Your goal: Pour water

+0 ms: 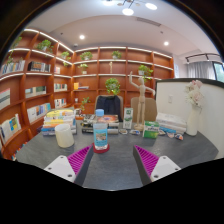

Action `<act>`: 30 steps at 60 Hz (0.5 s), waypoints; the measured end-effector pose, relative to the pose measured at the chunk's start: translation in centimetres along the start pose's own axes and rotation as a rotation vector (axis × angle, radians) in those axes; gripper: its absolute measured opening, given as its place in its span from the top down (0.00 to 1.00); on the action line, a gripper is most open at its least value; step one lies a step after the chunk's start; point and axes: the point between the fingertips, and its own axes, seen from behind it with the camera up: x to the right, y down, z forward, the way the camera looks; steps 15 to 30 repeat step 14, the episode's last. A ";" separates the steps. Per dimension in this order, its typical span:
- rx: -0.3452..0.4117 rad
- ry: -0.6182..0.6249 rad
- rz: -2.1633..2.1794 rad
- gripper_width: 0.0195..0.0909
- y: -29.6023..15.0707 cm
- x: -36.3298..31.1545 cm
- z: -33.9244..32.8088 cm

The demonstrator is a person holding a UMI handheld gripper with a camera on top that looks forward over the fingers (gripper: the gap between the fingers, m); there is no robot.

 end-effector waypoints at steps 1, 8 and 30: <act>0.004 0.006 0.003 0.14 -0.1 0.2 -0.2; 0.019 0.047 0.023 0.14 -0.5 1.9 -1.4; 0.029 0.068 0.029 0.14 -0.6 2.7 -2.1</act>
